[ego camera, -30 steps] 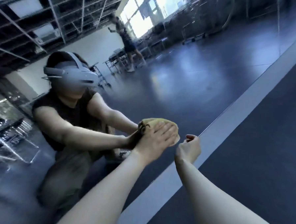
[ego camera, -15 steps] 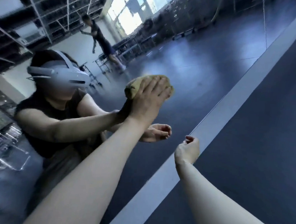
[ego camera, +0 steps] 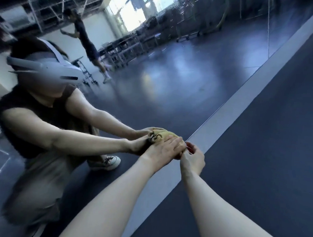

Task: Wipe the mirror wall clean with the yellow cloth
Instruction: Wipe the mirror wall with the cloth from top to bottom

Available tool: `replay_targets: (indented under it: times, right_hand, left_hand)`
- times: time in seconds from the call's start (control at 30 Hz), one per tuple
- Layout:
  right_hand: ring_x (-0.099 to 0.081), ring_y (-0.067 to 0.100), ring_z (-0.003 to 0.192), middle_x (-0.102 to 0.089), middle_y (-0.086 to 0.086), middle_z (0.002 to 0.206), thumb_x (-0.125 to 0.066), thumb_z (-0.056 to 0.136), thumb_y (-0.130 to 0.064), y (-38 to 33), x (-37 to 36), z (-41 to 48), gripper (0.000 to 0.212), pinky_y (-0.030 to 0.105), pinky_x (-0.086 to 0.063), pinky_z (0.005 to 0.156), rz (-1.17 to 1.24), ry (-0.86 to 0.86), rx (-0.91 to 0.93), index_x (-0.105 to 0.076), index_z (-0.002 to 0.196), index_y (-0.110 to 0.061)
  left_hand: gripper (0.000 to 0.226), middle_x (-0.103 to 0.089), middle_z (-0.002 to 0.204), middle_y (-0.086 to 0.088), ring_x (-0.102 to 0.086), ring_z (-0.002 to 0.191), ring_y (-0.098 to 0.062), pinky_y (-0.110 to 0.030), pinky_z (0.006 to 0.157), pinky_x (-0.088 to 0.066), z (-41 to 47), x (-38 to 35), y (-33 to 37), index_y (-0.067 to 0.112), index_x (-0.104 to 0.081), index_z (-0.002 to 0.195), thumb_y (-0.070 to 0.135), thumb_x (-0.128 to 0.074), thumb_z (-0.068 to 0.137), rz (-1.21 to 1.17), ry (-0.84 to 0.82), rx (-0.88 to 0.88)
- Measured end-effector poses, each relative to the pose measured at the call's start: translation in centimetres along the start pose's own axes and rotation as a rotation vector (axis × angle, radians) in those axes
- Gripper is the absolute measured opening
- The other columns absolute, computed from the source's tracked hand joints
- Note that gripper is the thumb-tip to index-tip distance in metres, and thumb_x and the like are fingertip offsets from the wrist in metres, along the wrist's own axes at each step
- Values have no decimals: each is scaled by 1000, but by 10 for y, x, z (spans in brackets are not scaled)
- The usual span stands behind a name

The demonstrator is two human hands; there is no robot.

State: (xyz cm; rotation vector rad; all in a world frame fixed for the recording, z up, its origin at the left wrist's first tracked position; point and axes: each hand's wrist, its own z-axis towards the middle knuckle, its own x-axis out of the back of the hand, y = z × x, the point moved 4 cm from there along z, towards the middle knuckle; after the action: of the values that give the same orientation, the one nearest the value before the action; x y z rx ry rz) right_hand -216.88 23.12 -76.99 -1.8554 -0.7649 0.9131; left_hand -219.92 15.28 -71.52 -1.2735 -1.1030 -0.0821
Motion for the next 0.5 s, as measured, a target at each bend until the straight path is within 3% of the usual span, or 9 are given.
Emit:
replay_targets:
  times: [0.07,0.1,0.2,0.3,0.37,0.5]
  right_hand:
    - [-64,14,93,-70,-7,97,-52,92,-22,1,-17,-1,19,25,-50,84,23,-139,29,-71,97,-24]
    - [-64,12,95,-71,-8,98,-52,92,-24,3,-24,-2,20,30,-51,87,16,-201,49,-71,97,-27]
    - [-60,8,106,-63,-8,120,-52,96,-19,8,-35,-7,23,24,-49,89,4,-298,127,-66,112,-24]
    - [-51,17,123,-52,2,135,-51,96,-14,11,-42,-8,36,35,-41,105,-114,-258,208,-55,131,-10]
    - [-52,19,120,-55,4,129,-51,96,-15,12,-41,-11,35,37,-41,104,-168,-233,243,-54,131,-13]
    - [-59,12,83,-63,-7,88,-51,97,-19,14,-33,-22,19,24,-47,83,-98,-282,227,-59,109,-32]
  left_hand:
    - [51,-41,144,-8,-44,127,-12,-28,106,-34,-2,6,-4,12,-45,134,16,-35,85,14,61,38]
    - [49,-42,143,-8,-45,127,-11,-28,103,-38,-5,13,-5,9,-49,132,13,-33,86,8,100,48]
    - [45,-68,109,2,-62,105,-13,-29,89,-50,-23,33,-20,15,-72,98,14,-32,78,-44,180,11]
    - [42,-70,103,2,-65,102,-16,-30,89,-50,-42,30,-28,16,-73,95,20,-35,78,-94,253,-37]
    - [45,-71,104,2,-66,101,-15,-29,88,-51,-44,33,-29,15,-73,95,20,-33,76,-150,231,-26]
    - [42,-70,106,1,-64,103,-17,-31,93,-48,-50,26,-27,13,-71,99,14,-35,79,-224,202,-67]
